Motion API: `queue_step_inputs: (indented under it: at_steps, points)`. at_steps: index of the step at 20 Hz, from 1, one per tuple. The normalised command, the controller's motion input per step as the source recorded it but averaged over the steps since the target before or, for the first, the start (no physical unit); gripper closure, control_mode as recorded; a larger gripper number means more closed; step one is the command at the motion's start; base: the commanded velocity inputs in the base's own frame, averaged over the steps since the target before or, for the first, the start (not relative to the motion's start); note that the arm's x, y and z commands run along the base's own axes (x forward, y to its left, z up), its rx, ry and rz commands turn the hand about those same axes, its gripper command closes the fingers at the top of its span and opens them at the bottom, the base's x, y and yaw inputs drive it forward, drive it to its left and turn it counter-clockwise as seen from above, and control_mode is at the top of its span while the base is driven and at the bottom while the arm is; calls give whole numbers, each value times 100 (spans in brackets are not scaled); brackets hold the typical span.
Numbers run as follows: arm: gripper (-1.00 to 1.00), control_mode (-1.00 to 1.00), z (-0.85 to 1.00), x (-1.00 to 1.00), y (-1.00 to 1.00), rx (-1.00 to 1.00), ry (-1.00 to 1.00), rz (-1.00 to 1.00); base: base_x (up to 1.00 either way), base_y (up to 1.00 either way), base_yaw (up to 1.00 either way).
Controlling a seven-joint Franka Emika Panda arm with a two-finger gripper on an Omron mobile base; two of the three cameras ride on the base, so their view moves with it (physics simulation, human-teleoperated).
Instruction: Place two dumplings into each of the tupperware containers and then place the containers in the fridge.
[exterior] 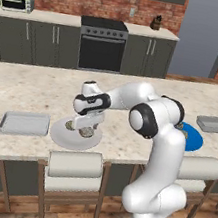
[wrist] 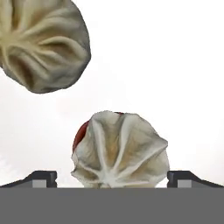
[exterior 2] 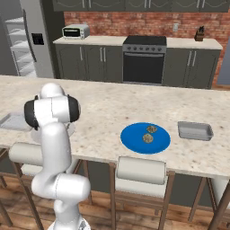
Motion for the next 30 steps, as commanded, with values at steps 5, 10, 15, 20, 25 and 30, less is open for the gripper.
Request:
queue_step_inputs:
  at_steps: [5,10,15,20,25,30]
  points:
    - [-100,-100,-35,25,0,0,0,-6,0,0,0]
    - [-100,-100,-60,-22,0,-3,2,-13,0,0,0]
    - [100,-100,-19,-28,-7,4,1,-23,0,0,0]
    - [100,-100,1,-54,1,7,1,-42,0,0,0]
    - [100,-100,73,-51,17,7,0,-46,0,0,0]
    - [100,-100,49,-8,97,-2,1,-48,0,0,0]
